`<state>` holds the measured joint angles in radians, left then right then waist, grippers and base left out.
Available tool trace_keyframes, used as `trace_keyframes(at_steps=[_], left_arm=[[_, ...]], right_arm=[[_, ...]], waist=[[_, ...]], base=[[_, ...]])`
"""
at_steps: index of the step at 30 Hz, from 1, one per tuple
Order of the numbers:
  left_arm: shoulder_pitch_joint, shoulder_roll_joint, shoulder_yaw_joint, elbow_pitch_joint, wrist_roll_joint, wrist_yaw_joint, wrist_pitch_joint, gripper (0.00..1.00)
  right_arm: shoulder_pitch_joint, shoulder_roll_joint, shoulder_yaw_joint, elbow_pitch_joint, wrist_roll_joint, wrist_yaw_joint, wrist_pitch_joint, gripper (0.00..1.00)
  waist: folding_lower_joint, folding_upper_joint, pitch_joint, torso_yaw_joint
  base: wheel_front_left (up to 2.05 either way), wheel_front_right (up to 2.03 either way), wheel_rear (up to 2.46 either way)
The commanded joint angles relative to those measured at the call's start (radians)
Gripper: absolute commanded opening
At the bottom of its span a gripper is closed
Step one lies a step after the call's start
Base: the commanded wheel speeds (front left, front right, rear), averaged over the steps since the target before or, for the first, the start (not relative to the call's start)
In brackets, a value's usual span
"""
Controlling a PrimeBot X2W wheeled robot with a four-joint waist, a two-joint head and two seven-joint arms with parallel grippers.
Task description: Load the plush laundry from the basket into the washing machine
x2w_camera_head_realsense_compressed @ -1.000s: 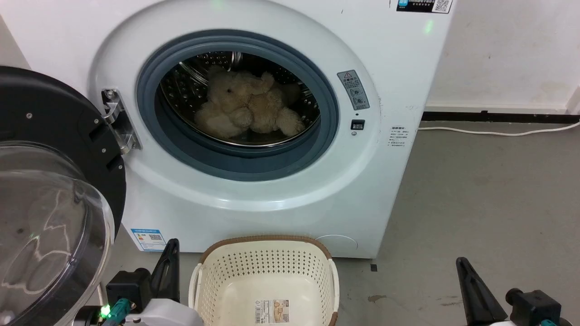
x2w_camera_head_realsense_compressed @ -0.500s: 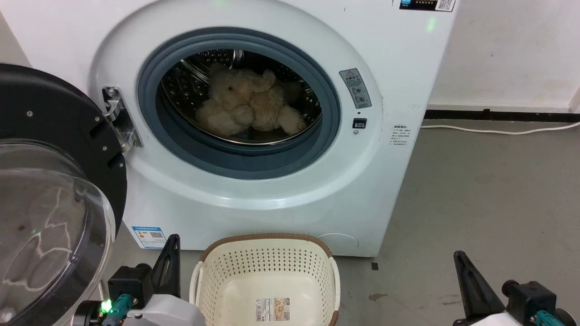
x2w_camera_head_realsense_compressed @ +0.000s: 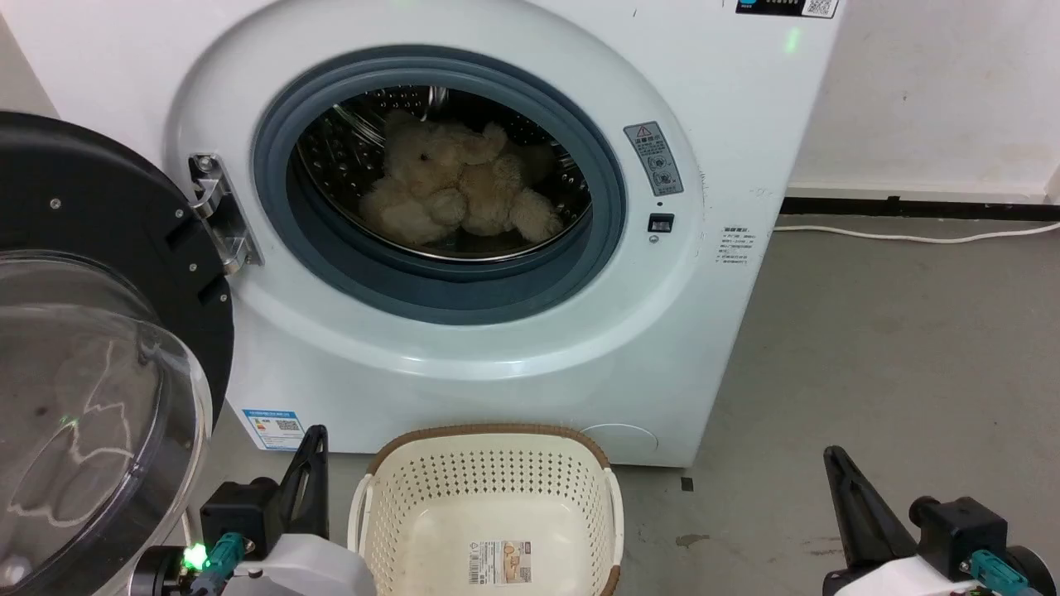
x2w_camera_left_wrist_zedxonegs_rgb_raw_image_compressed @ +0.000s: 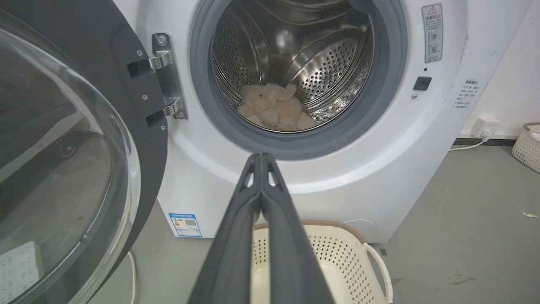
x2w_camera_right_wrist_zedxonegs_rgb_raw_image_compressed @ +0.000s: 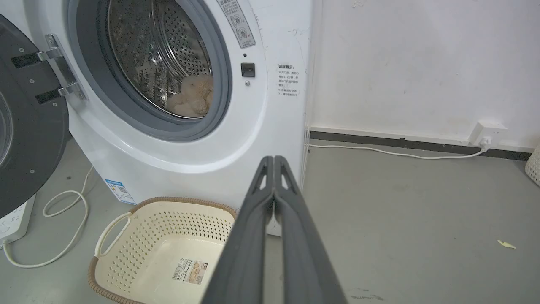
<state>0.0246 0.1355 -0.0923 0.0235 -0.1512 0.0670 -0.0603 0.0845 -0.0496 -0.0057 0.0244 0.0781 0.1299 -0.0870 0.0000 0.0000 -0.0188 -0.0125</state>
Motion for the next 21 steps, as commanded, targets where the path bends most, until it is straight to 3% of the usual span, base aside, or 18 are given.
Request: trace_keyframes(at_steps=[1,21], left_arm=[[-0.013,-0.008,0.007,-0.006,0.013,-0.009,0.004,0.0],[-0.019,-0.047,0.05,-0.015,0.082,-0.038,0.032,0.0]], right_arm=[[-0.019,0.0,0.001,-0.007,-0.008,0.001,0.005,0.0],[-0.052,-0.001,0.003,-0.016,-0.043,0.001,0.046,0.0]], waist=[[0.0,0.0,0.0,0.0],[0.0,0.0,0.01,0.006]], base=[[0.0,0.0,0.0],[0.0,0.0,0.0]])
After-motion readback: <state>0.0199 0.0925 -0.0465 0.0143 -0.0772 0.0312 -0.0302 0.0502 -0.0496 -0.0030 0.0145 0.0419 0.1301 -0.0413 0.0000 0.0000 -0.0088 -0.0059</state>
